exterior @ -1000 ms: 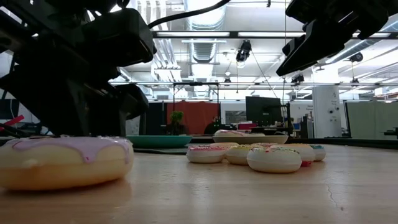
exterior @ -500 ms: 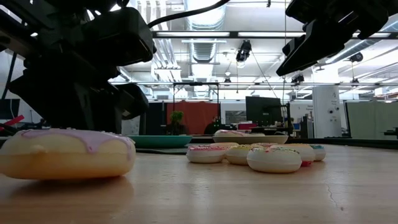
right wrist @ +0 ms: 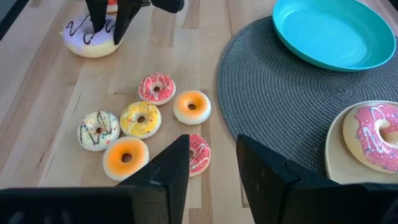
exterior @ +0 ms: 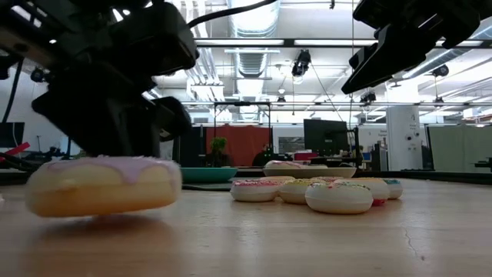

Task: Pick & Place donuts
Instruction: Put the large purple donut on the brown plate

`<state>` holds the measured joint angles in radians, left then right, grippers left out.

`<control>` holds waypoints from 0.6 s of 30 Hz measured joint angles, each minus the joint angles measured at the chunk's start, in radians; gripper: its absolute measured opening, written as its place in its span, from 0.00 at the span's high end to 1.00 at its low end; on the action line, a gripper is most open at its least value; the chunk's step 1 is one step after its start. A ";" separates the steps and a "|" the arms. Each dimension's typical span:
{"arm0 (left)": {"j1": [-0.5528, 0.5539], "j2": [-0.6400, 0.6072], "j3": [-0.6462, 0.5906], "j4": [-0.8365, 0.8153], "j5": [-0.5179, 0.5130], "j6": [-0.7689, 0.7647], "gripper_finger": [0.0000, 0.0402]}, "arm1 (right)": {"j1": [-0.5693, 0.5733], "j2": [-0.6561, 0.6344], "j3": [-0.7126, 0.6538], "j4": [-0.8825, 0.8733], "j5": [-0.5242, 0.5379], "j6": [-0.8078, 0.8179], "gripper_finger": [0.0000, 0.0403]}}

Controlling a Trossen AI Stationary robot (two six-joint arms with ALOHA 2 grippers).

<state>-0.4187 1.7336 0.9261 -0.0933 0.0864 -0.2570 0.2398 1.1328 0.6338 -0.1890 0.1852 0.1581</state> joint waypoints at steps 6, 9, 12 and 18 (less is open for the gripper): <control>0.024 -0.002 0.029 -0.002 -0.023 0.044 0.77 | 0.000 0.000 0.000 -0.001 0.000 0.000 0.69; 0.034 -0.002 0.049 -0.025 -0.031 0.067 0.77 | 0.000 0.000 0.000 -0.010 0.000 0.000 0.70; 0.046 -0.003 0.066 -0.052 -0.052 0.089 0.77 | 0.000 0.001 0.000 -0.029 -0.001 0.014 0.70; 0.098 -0.017 0.099 -0.076 -0.166 0.162 0.77 | 0.000 0.001 0.000 -0.064 0.004 0.028 0.70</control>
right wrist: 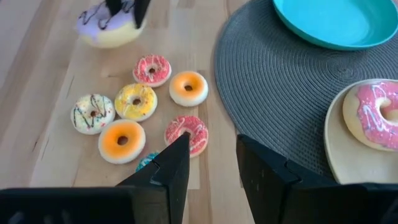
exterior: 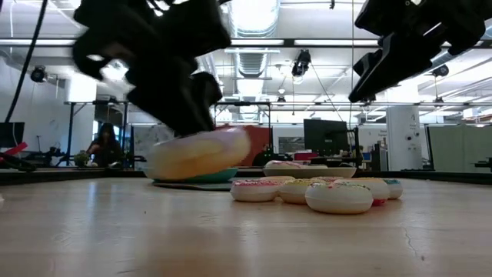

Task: Pick & Place donuts
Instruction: Put the large purple donut on the brown plate

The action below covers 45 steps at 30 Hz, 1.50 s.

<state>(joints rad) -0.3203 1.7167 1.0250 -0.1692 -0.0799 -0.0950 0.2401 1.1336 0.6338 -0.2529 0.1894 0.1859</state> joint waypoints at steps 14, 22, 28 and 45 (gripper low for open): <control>0.278 -0.017 0.112 -0.006 -0.243 0.104 0.77 | 0.000 0.000 0.000 -0.102 0.023 0.045 0.70; 0.472 0.000 0.142 0.239 -0.146 0.099 0.77 | 0.000 0.000 0.000 -0.112 0.023 0.036 0.69; 0.529 0.094 0.238 0.279 -0.095 0.096 0.77 | 0.000 -0.001 0.000 -0.114 0.023 0.017 0.70; 0.545 0.476 0.709 0.034 -0.048 0.124 0.77 | 0.005 -0.001 0.000 -0.137 0.022 0.043 0.70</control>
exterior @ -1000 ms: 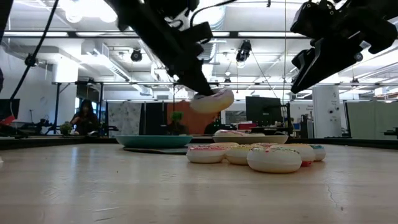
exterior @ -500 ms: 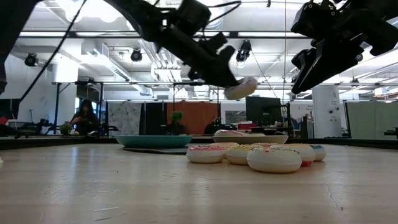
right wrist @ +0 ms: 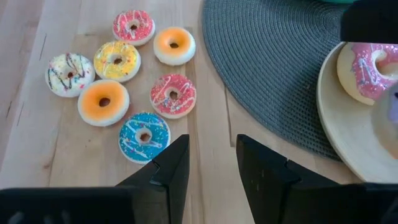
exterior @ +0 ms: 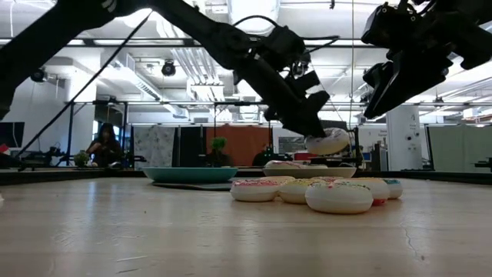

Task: Pick & Place donuts
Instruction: Put the large purple donut on the brown plate

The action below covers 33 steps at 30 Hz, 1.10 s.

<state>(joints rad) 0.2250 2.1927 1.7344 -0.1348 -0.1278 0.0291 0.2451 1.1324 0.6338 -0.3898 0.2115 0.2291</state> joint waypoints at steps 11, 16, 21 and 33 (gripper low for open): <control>0.023 0.036 -0.001 0.008 0.040 -0.050 0.77 | 0.004 0.000 0.000 -0.001 0.000 -0.007 0.70; 0.022 0.049 -0.002 0.050 0.040 -0.058 0.77 | 0.004 0.000 0.000 -0.001 0.000 -0.008 0.69; 0.022 0.050 -0.002 0.054 0.039 -0.058 0.77 | 0.004 0.000 0.000 -0.001 0.000 -0.006 0.70; 0.022 0.050 -0.003 0.048 0.051 -0.055 0.76 | 0.004 0.000 0.000 -0.001 0.000 -0.004 0.70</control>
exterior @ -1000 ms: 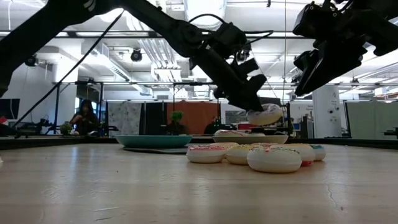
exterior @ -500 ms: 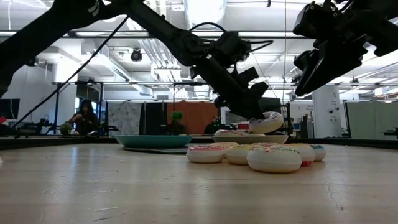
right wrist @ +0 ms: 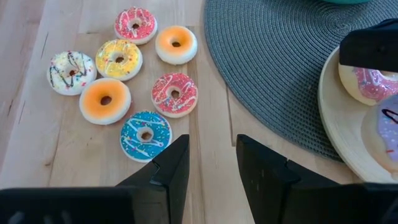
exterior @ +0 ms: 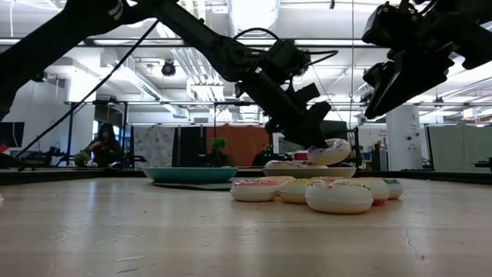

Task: Pick & Place donuts
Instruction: Put the large purple donut on the brown plate, then put the small red donut on the green plate

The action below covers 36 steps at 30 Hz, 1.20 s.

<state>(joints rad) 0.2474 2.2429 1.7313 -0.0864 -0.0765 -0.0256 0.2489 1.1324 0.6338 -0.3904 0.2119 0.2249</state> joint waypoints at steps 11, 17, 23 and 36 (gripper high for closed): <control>0.001 0.000 0.000 -0.003 0.001 0.017 0.76 | 0.000 0.000 0.000 0.000 0.000 0.000 0.70; 0.001 0.000 0.000 -0.003 0.002 0.025 0.70 | 0.000 0.000 0.000 0.001 0.000 0.000 0.70; 0.002 0.000 0.000 -0.003 0.000 0.023 0.61 | 0.000 0.000 0.000 0.001 0.000 0.000 0.69; 0.004 -0.048 0.007 -0.030 -0.003 0.046 0.59 | 0.000 0.000 0.000 -0.001 0.000 0.000 0.70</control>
<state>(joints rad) 0.2516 2.1953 1.7386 -0.1169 -0.0792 0.0202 0.2485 1.1324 0.6338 -0.3912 0.2119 0.2249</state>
